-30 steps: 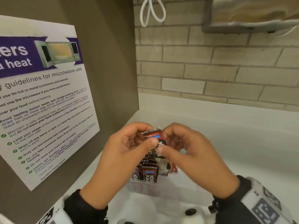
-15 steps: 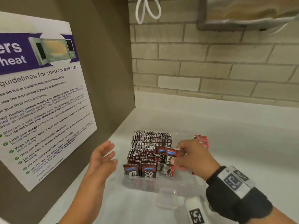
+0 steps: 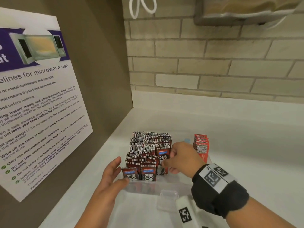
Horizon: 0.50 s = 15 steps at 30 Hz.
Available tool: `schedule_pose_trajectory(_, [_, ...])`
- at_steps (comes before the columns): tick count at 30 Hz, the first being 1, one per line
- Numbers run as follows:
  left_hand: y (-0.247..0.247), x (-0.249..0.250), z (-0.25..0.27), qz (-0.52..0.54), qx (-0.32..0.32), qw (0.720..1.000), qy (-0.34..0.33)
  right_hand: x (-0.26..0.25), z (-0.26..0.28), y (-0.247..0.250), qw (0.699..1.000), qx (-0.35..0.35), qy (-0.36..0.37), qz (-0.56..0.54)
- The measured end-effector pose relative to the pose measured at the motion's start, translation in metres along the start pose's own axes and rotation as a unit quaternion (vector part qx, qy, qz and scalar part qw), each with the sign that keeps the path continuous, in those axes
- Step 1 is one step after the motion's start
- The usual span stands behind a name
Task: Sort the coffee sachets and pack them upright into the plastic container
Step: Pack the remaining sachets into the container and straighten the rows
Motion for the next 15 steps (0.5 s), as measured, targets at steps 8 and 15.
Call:
schedule_pose_trajectory(8, [0.002, 0.004, -0.003, -0.017, 0.002, 1.0, -0.019, 0.003, 0.005, 0.001, 1.0, -0.017, -0.008, -0.019])
schedule_pose_trajectory(15, [0.009, 0.048, 0.009, -0.02, 0.107, 0.972, -0.209, -0.001, 0.02, 0.019, 0.999, 0.012, 0.035, -0.006])
Point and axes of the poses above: each hand's wrist, its own z-axis away from the middle knuckle, its own y-axis out of the back of the hand, x = y × z, the point moved 7 cm from there along -z, towards the middle knuckle, and after that the axes turned 8 degrees about z, right-handed, at the moved point
